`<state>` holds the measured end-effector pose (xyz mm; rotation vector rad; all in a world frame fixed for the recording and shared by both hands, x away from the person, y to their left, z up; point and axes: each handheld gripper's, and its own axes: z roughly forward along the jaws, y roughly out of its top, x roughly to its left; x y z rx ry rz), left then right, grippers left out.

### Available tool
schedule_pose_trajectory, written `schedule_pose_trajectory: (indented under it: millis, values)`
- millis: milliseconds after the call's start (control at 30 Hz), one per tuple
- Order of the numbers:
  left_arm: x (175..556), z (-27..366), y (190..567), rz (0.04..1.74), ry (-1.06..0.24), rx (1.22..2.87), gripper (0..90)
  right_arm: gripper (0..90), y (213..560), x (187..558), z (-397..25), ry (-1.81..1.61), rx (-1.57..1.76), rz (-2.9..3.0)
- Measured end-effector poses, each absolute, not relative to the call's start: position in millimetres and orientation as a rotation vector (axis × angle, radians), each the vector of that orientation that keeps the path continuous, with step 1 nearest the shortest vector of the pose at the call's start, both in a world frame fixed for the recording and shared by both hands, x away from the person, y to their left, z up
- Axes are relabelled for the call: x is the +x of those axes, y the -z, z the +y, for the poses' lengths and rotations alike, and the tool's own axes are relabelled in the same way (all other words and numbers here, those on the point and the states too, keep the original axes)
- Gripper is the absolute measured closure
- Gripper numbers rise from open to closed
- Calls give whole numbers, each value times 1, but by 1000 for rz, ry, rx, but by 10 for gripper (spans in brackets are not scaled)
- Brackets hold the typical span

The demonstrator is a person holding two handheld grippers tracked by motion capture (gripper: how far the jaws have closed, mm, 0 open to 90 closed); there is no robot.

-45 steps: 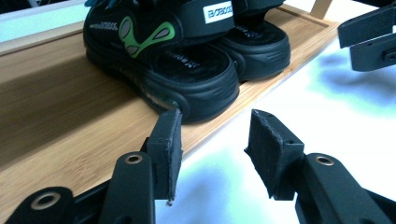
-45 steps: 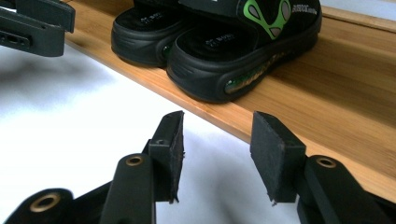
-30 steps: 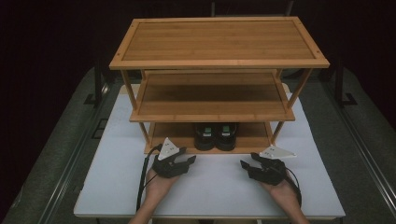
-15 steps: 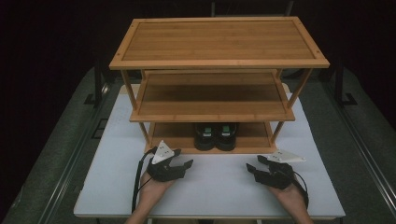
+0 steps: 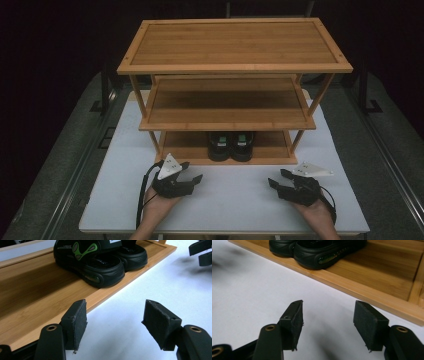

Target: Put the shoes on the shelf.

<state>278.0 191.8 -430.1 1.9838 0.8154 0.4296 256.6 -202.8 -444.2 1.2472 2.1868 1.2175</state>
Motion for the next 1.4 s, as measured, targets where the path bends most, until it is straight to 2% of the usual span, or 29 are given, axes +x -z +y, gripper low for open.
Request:
schedule_pose_trajectory:
  millis: [1033, 1400]
  values:
    - [261, 222, 433, 851, -440, 1993, 270, 366, 447, 237, -228, -1187, 1248, 2187]
    - [254, 230, 434, 858, -429, 1990, 234, 325, 449, 228, -235, -1194, 1255, 2191]
